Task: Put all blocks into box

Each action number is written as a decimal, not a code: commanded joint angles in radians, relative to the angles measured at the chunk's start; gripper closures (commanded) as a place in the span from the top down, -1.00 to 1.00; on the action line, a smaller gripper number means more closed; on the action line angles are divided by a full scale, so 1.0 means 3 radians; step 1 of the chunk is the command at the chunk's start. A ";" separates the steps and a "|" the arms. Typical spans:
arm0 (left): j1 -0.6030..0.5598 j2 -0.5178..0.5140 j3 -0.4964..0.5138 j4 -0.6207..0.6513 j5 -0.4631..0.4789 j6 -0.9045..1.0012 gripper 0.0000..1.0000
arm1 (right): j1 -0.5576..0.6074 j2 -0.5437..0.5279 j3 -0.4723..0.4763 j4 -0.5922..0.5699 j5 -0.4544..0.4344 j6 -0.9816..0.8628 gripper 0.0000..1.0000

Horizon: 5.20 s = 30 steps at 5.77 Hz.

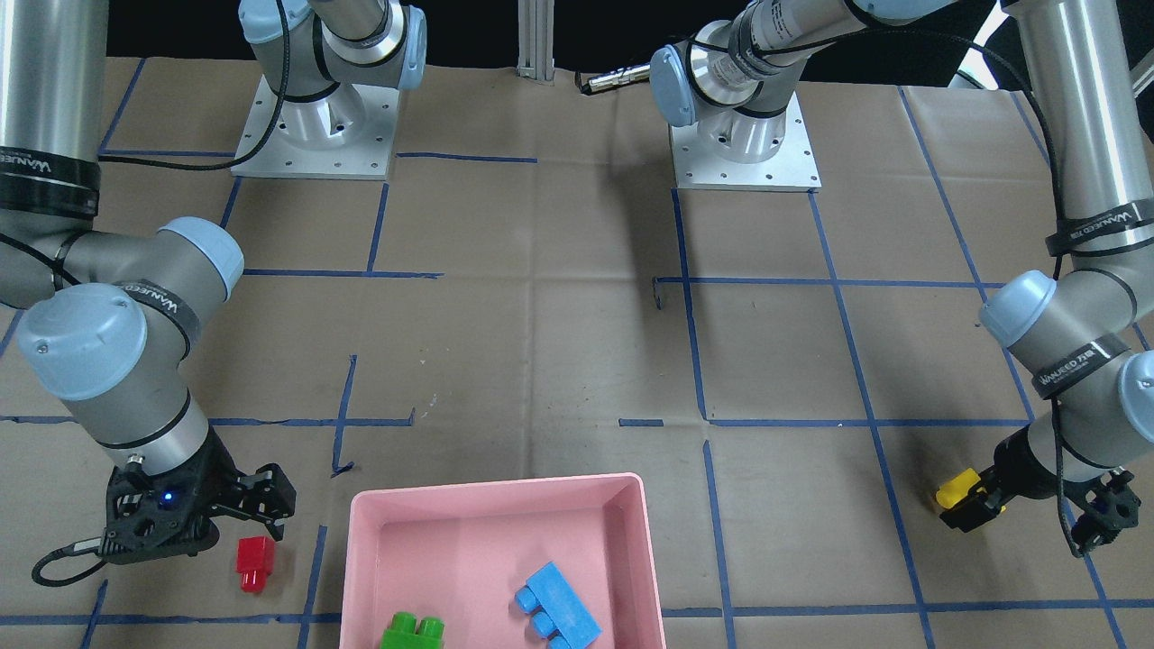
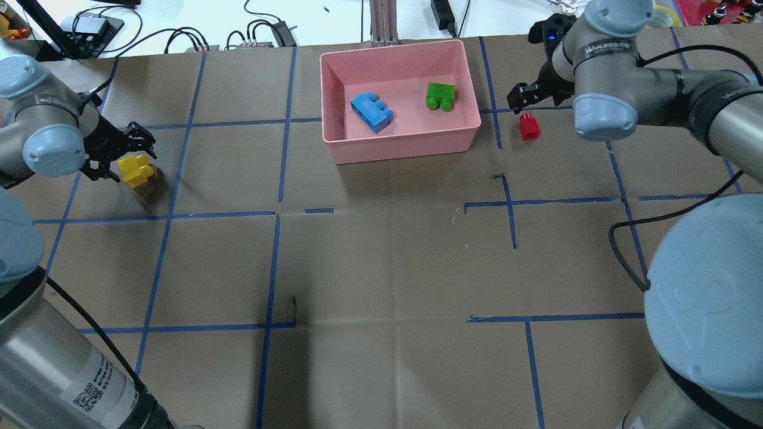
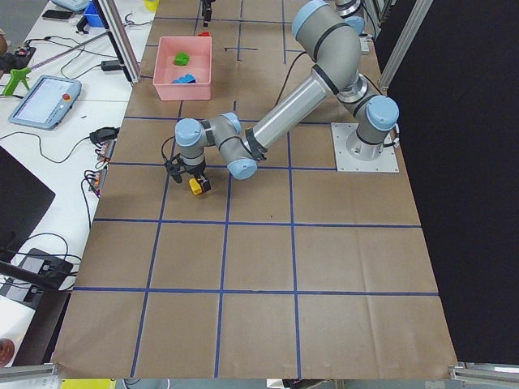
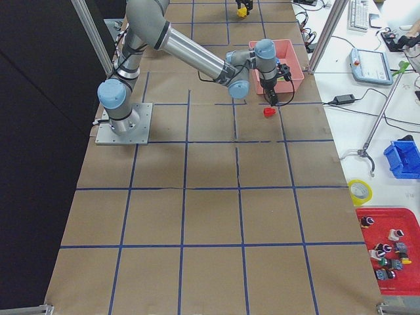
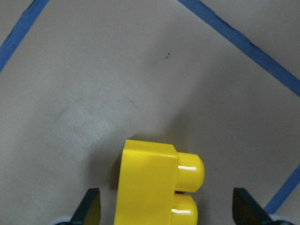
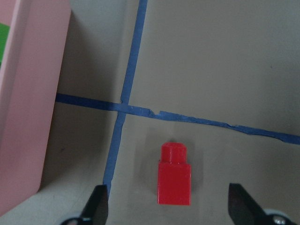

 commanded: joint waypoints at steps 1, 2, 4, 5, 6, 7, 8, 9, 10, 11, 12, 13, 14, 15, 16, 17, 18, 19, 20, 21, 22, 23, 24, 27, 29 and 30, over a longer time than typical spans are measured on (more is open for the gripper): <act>0.0009 -0.0016 -0.0010 0.0022 -0.0005 0.0008 0.75 | -0.0017 0.0231 0.0013 -0.0211 -0.0017 -0.0002 0.81; 0.0015 -0.0016 -0.0010 0.0022 -0.0010 0.0008 0.38 | -0.0052 0.0282 0.0048 -0.0272 -0.0023 -0.0007 0.81; 0.0015 -0.0005 -0.0005 0.0002 -0.0030 0.0018 -0.33 | -0.0053 0.0303 0.0166 -0.0405 -0.0058 -0.0013 0.81; 0.0010 0.0040 0.0096 -0.0059 -0.0031 0.0028 -0.47 | -0.0053 0.0303 0.0171 -0.0380 -0.0069 -0.0013 0.70; -0.0036 0.0132 0.0183 -0.0110 -0.0081 0.0033 -0.53 | -0.0053 0.0303 0.0171 -0.0349 -0.0069 -0.0008 0.57; -0.0082 0.0279 0.0320 -0.0425 -0.0274 0.0039 -0.62 | -0.0053 0.0303 0.0171 -0.0339 -0.0069 -0.0002 0.16; -0.0300 0.0372 0.0615 -0.0666 -0.0261 0.0302 -0.63 | -0.0053 0.0273 0.0171 -0.0288 -0.0064 0.0003 -0.29; -0.0596 0.0338 0.1120 -0.1235 -0.0256 0.0320 -0.65 | -0.0053 0.0247 0.0166 -0.0288 -0.0058 -0.0012 -0.79; -0.0872 0.0276 0.1575 -0.1757 -0.0256 0.0335 -0.79 | -0.0073 0.0226 0.0131 -0.0282 -0.0058 -0.0033 -0.87; -0.1229 0.0154 0.1833 -0.1904 -0.0256 0.0330 -0.79 | -0.0083 0.0130 0.0120 -0.0222 -0.0063 -0.0038 -0.87; -0.1562 0.0037 0.1937 -0.1896 -0.0261 0.0310 -0.79 | -0.0134 -0.0073 0.0115 0.0047 -0.0064 -0.0043 -0.89; -0.1869 -0.0126 0.2084 -0.1865 -0.0266 0.0289 -0.79 | -0.0200 -0.0318 0.0120 0.0455 -0.0069 -0.0114 -0.89; -0.2064 -0.0341 0.2228 -0.1845 -0.0261 0.0183 -0.79 | -0.0242 -0.0549 0.0130 0.0818 -0.0064 -0.0186 -0.89; -0.2168 -0.0535 0.2270 -0.1662 -0.0261 0.0065 -0.79 | -0.0247 -0.0819 0.0146 0.1171 -0.0074 -0.0186 -0.89; -0.2255 -0.0724 0.2255 -0.1392 -0.0246 -0.0037 -0.78 | -0.0242 -0.1085 0.0161 0.1494 -0.0195 -0.0176 -0.89; -0.2286 -0.0782 0.2250 -0.1313 -0.0235 -0.0079 -0.65 | -0.0237 -0.1245 0.0100 0.1816 -0.0181 -0.0151 -0.89; -0.2291 -0.0752 0.2250 -0.1313 -0.0240 -0.0089 0.42 | -0.0227 -0.1256 -0.0042 0.1915 -0.0171 -0.0130 -0.89; -0.2291 -0.0727 0.2250 -0.1313 -0.0245 -0.0110 0.99 | -0.0201 -0.1246 -0.0241 0.2235 -0.0156 -0.0019 -0.89; -0.2286 -0.0569 0.2245 -0.1368 -0.0240 -0.0110 0.99 | -0.0090 -0.1241 -0.0283 0.2319 -0.0145 0.0306 -0.89; -0.2180 -0.0274 0.2204 -0.1673 -0.0240 -0.0069 0.99 | 0.0154 -0.1211 -0.0289 0.2234 -0.0140 0.0603 -0.88; -0.1946 0.0032 0.2178 -0.2091 -0.0240 0.0027 0.99 | 0.0374 -0.1119 -0.0289 0.1925 -0.0135 0.0986 -0.87; -0.1736 0.0299 0.2026 -0.2358 -0.0235 0.0347 0.99 | 0.0594 -0.0987 -0.0299 0.1668 -0.0105 0.1364 -0.87; -0.1542 0.0600 0.1701 -0.2421 -0.0230 0.0679 0.99 | 0.0743 -0.0712 -0.0446 0.1301 0.0103 0.1545 -0.86; -0.1468 0.1603 0.0616 -0.2371 0.0184 0.0709 1.00 | 0.0919 -0.0067 -0.0626 0.0406 0.0136 0.1542 -0.78; -0.1524 0.1829 0.0389 -0.2371 0.0184 0.0612 1.00 | 0.0919 0.0006 -0.0626 0.0321 0.0131 0.1506 0.57; -0.1585 0.1856 0.0363 -0.2376 0.0184 0.0525 0.99 | 0.0914 0.0001 -0.0626 0.0331 0.0126 0.1501 0.99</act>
